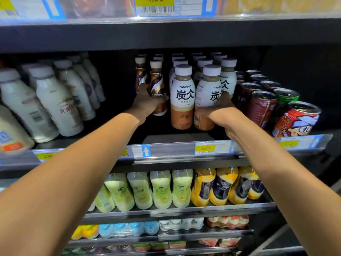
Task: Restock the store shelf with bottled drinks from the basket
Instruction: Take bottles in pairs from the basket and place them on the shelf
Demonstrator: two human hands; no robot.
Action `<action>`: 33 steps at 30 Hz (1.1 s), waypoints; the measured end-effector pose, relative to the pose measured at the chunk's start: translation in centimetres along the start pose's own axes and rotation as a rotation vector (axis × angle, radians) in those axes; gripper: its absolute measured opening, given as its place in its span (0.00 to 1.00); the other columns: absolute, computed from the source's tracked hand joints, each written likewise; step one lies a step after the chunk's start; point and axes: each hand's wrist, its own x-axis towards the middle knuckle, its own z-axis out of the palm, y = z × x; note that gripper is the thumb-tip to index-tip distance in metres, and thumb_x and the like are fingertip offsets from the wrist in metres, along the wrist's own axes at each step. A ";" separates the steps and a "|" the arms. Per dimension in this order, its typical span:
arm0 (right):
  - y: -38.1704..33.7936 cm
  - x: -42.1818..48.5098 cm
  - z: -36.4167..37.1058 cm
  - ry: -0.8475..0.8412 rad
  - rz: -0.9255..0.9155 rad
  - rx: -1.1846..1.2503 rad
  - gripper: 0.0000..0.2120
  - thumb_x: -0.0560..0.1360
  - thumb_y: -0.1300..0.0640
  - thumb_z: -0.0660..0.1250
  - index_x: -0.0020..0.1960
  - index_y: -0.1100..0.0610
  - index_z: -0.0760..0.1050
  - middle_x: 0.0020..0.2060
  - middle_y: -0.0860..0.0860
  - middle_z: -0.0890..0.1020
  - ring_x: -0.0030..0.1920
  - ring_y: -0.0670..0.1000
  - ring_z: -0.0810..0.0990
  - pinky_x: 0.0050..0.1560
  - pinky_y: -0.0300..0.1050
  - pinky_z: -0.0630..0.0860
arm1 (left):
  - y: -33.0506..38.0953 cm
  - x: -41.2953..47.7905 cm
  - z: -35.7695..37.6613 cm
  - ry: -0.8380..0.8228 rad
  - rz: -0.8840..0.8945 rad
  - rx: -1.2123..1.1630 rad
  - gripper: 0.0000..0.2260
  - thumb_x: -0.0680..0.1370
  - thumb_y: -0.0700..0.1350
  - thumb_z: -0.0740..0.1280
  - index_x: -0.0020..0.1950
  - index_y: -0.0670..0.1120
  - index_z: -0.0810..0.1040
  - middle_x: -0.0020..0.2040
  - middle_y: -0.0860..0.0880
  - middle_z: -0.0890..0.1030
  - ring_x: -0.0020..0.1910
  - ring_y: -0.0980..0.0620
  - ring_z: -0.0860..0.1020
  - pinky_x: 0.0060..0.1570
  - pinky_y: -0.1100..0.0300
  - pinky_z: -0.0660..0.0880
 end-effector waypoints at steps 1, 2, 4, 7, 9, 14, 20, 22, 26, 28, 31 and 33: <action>0.0 0.3 0.0 0.005 -0.004 -0.022 0.26 0.74 0.60 0.72 0.69 0.56 0.68 0.67 0.56 0.75 0.67 0.57 0.74 0.67 0.55 0.71 | 0.2 -0.2 0.2 0.015 -0.005 -0.003 0.33 0.65 0.49 0.80 0.67 0.47 0.73 0.59 0.51 0.82 0.56 0.53 0.81 0.61 0.51 0.76; 0.0 0.5 0.1 0.006 -0.003 -0.050 0.28 0.73 0.60 0.73 0.71 0.58 0.68 0.67 0.56 0.76 0.66 0.57 0.74 0.67 0.55 0.72 | 0.3 -0.2 0.4 0.028 -0.009 -0.012 0.32 0.67 0.48 0.80 0.68 0.46 0.73 0.59 0.51 0.82 0.56 0.53 0.81 0.61 0.52 0.76; 0.0 1.1 0.1 0.054 -0.011 -0.083 0.33 0.68 0.58 0.77 0.70 0.58 0.69 0.64 0.56 0.78 0.63 0.57 0.77 0.64 0.55 0.75 | 0.5 -0.3 0.6 0.041 -0.026 -0.018 0.31 0.69 0.45 0.79 0.68 0.45 0.71 0.58 0.52 0.80 0.56 0.53 0.79 0.59 0.55 0.75; 0.1 2.1 0.0 0.125 0.002 -0.111 0.39 0.61 0.57 0.80 0.68 0.58 0.68 0.59 0.53 0.80 0.59 0.55 0.79 0.59 0.52 0.78 | 0.4 0.1 0.4 0.007 -0.010 0.000 0.33 0.66 0.50 0.81 0.67 0.45 0.73 0.58 0.50 0.82 0.56 0.53 0.80 0.61 0.53 0.76; 0.2 2.3 0.0 0.131 0.008 -0.106 0.38 0.62 0.58 0.80 0.68 0.59 0.68 0.60 0.52 0.80 0.59 0.54 0.79 0.57 0.49 0.77 | -0.1 0.4 0.1 -0.015 -0.003 -0.005 0.38 0.60 0.55 0.81 0.66 0.45 0.75 0.57 0.50 0.83 0.56 0.53 0.82 0.61 0.50 0.77; 0.4 2.7 0.1 0.152 -0.016 -0.161 0.38 0.61 0.57 0.81 0.67 0.58 0.69 0.60 0.52 0.80 0.60 0.54 0.79 0.58 0.49 0.77 | 0.8 -0.5 0.1 -0.009 -0.047 -0.015 0.36 0.64 0.51 0.81 0.68 0.45 0.72 0.60 0.49 0.82 0.58 0.51 0.80 0.63 0.51 0.75; 0.7 2.7 -0.1 0.143 -0.006 -0.140 0.40 0.63 0.57 0.81 0.69 0.57 0.66 0.62 0.51 0.78 0.61 0.54 0.77 0.59 0.48 0.75 | 1.5 -1.0 0.4 -0.012 -0.061 0.008 0.33 0.70 0.46 0.78 0.70 0.45 0.66 0.64 0.47 0.78 0.61 0.49 0.77 0.64 0.52 0.73; 0.7 2.6 -0.4 0.125 0.005 -0.120 0.42 0.62 0.56 0.81 0.71 0.57 0.65 0.62 0.50 0.77 0.62 0.53 0.76 0.58 0.47 0.75 | 1.2 -0.6 -0.1 -0.057 -0.073 0.019 0.38 0.66 0.53 0.80 0.70 0.46 0.67 0.64 0.47 0.79 0.61 0.49 0.78 0.64 0.48 0.74; 0.2 1.6 -1.3 0.029 0.006 -0.032 0.37 0.63 0.52 0.82 0.69 0.53 0.70 0.62 0.48 0.79 0.62 0.51 0.77 0.55 0.47 0.74 | 3.2 -1.8 -0.6 -0.158 -0.079 0.126 0.25 0.73 0.51 0.75 0.68 0.48 0.74 0.61 0.51 0.80 0.57 0.54 0.78 0.60 0.56 0.74; -0.4 0.5 -1.8 0.039 -0.004 -0.132 0.32 0.68 0.48 0.78 0.68 0.53 0.71 0.62 0.48 0.78 0.60 0.52 0.77 0.57 0.48 0.74 | 4.1 -2.7 -0.8 -0.175 -0.056 0.238 0.17 0.79 0.44 0.69 0.68 0.47 0.75 0.59 0.50 0.78 0.57 0.53 0.76 0.56 0.61 0.70; -2.0 -1.7 -2.1 0.106 -0.040 -0.617 0.30 0.70 0.40 0.66 0.64 0.58 0.73 0.61 0.56 0.78 0.59 0.59 0.76 0.57 0.48 0.74 | 5.6 -4.5 -1.5 -0.138 -0.055 0.493 0.14 0.81 0.45 0.64 0.65 0.46 0.77 0.62 0.46 0.78 0.61 0.46 0.75 0.57 0.61 0.67; -2.7 -3.8 -2.0 0.148 -0.058 -0.846 0.19 0.76 0.44 0.61 0.53 0.60 0.73 0.51 0.58 0.77 0.50 0.60 0.74 0.47 0.48 0.71 | 6.6 -6.2 -1.9 -0.143 -0.059 0.714 0.12 0.80 0.48 0.62 0.59 0.44 0.80 0.60 0.44 0.80 0.56 0.43 0.77 0.53 0.58 0.71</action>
